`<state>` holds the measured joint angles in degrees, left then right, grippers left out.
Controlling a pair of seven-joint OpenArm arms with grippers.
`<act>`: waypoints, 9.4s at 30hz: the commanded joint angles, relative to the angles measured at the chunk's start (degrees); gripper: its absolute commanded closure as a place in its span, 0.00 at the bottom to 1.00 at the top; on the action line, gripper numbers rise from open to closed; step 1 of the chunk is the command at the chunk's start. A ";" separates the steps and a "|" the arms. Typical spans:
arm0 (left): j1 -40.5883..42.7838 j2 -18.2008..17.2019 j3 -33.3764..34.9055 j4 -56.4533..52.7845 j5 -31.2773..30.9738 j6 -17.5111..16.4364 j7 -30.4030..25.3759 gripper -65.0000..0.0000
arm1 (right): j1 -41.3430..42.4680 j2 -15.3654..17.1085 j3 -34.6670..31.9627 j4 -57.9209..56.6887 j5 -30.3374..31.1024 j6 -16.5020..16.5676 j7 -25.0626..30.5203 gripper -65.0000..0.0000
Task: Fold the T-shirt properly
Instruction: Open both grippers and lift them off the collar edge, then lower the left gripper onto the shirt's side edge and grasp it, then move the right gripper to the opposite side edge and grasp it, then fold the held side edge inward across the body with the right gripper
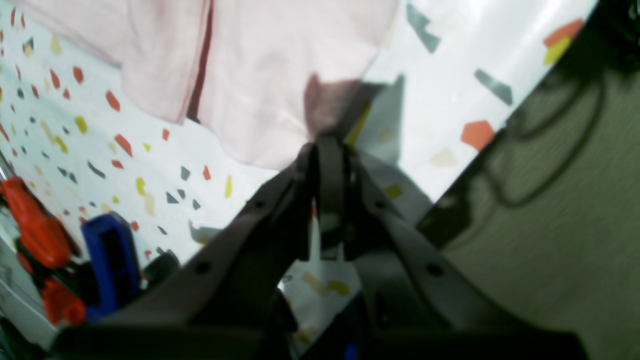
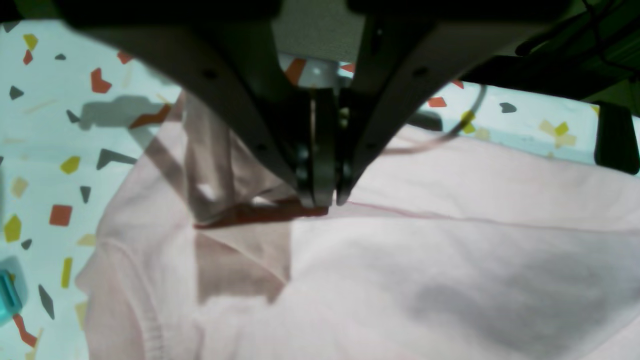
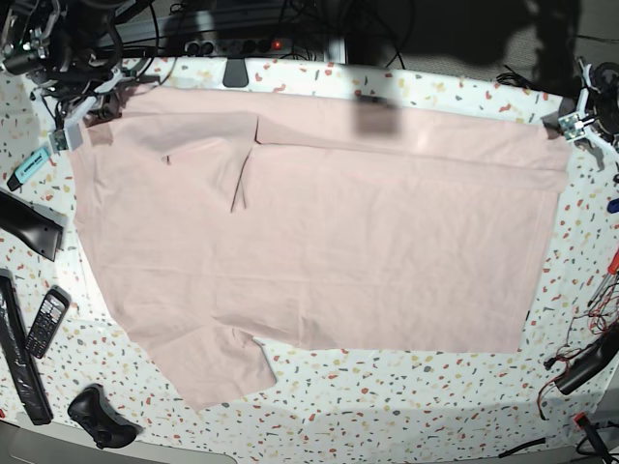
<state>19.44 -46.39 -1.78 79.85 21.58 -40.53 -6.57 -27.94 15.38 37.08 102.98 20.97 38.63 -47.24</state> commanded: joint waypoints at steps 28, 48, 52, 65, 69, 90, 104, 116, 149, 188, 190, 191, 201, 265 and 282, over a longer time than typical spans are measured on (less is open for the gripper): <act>12.09 -7.87 -0.04 8.76 -2.16 1.95 8.74 1.00 | -3.96 2.91 5.20 1.16 4.04 0.59 -5.51 1.00; 12.61 -9.51 -0.11 11.76 -4.90 1.70 18.47 0.66 | -0.59 4.33 10.21 5.95 24.22 1.37 -7.30 1.00; 12.57 -12.87 -0.11 16.31 -11.41 1.09 23.19 0.64 | 3.21 4.33 10.19 5.95 24.26 1.37 -8.31 1.00; -11.56 -7.87 -0.87 8.09 -38.45 8.17 25.49 0.64 | 9.20 4.31 10.14 5.95 24.68 1.37 -8.13 0.72; -21.90 -0.24 -0.87 -2.14 -41.38 9.33 22.97 0.64 | 9.20 4.31 10.14 5.95 25.86 1.37 -7.43 0.72; -63.60 15.58 -0.85 -70.25 -41.09 11.04 1.33 0.64 | 9.20 4.28 10.16 5.95 28.74 1.37 -11.45 0.72; -63.23 21.22 -0.85 -74.66 -37.62 14.60 2.49 0.64 | 9.20 4.31 10.16 5.95 28.74 1.37 -13.27 0.72; -63.28 21.31 -0.85 -74.64 -37.68 14.64 2.01 1.00 | 12.79 4.33 6.97 3.04 16.70 1.37 3.96 0.71; -63.25 21.29 -0.85 -74.62 -37.68 14.62 3.54 1.00 | 78.27 9.09 -24.09 -80.98 -18.38 -10.82 13.00 0.59; -62.93 19.19 -0.85 -65.29 -41.62 9.88 6.78 1.00 | 63.80 9.22 -24.09 -61.35 -13.16 -1.97 18.80 1.00; -62.90 18.64 -0.87 -64.13 -41.66 9.90 7.45 1.00 | 60.87 9.22 -24.09 -56.76 -12.81 -1.99 18.67 1.00; -62.88 18.36 -0.87 -63.65 -41.66 9.88 7.67 1.00 | 59.30 9.20 -24.06 -54.45 -12.79 -1.99 18.67 1.00; -49.59 16.70 -7.63 -43.08 -45.68 9.88 12.72 1.00 | 46.56 9.20 -21.49 -36.70 -6.80 -2.23 18.05 1.00; -30.38 17.18 -18.53 -18.36 -47.19 9.88 16.00 1.00 | 74.18 4.17 -33.40 -83.30 -18.49 -13.18 15.87 0.85; -28.96 17.16 -18.53 -18.36 -47.17 9.88 16.09 1.00 | 68.37 4.31 -33.40 -70.71 -15.98 -6.69 16.52 1.00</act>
<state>-8.40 -28.10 -19.94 60.38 -24.73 -30.44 10.94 38.61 19.16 3.66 31.70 4.45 31.31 -31.07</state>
